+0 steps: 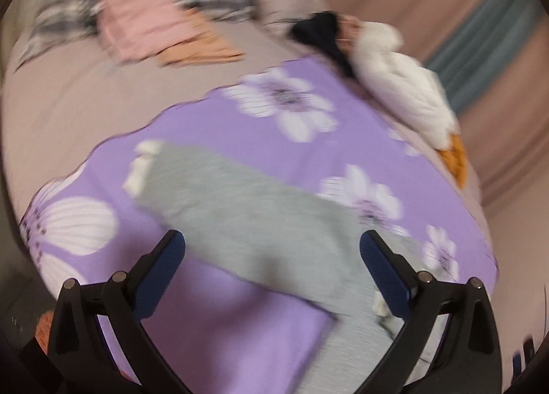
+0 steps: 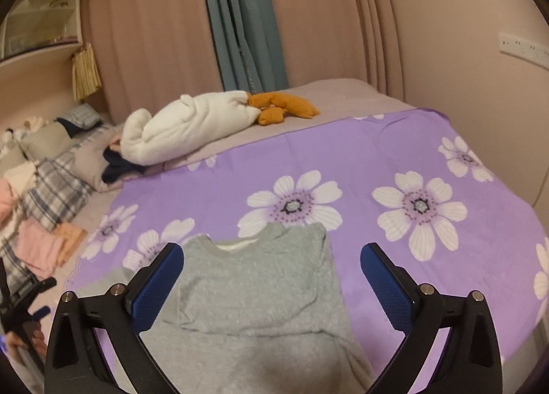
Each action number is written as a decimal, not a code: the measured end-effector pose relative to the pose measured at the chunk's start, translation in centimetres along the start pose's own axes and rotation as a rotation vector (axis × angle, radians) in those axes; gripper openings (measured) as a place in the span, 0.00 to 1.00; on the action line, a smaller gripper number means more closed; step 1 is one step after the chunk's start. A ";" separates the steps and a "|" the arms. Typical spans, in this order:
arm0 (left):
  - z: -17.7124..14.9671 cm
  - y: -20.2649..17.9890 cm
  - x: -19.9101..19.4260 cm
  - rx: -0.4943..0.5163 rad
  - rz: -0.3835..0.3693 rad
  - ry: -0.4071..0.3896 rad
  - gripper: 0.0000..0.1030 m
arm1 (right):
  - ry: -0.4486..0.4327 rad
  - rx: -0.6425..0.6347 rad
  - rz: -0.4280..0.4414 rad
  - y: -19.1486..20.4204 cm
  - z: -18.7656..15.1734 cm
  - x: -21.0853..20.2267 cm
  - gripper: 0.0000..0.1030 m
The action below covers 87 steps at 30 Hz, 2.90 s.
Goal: Fold small clothes
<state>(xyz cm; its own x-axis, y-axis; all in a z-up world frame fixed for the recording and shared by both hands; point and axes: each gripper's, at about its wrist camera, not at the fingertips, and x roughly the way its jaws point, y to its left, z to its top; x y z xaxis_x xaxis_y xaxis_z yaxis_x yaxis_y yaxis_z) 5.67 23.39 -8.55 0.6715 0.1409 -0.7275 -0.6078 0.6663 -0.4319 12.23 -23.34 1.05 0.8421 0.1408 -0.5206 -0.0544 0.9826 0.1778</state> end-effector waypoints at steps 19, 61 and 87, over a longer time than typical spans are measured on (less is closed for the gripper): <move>2.5 10.1 5.9 -0.249 0.034 0.023 0.45 | 0.044 0.033 -0.040 2.3 -1.9 -0.2 0.99; -1.4 -13.8 0.7 0.317 -0.305 0.048 0.21 | 0.089 0.112 -0.033 0.4 -3.3 0.3 0.99; -11.8 -16.8 8.1 0.646 -0.320 0.367 0.31 | 0.222 0.147 -0.055 1.3 -6.3 3.2 0.99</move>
<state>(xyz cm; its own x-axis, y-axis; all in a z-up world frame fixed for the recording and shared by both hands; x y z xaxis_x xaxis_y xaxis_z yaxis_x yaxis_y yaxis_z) 16.33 4.66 -13.48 0.5213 -0.3031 -0.7977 0.0304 0.9408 -0.3375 11.45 -20.86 -5.67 0.7022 0.1264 -0.7006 0.0807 0.9636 0.2547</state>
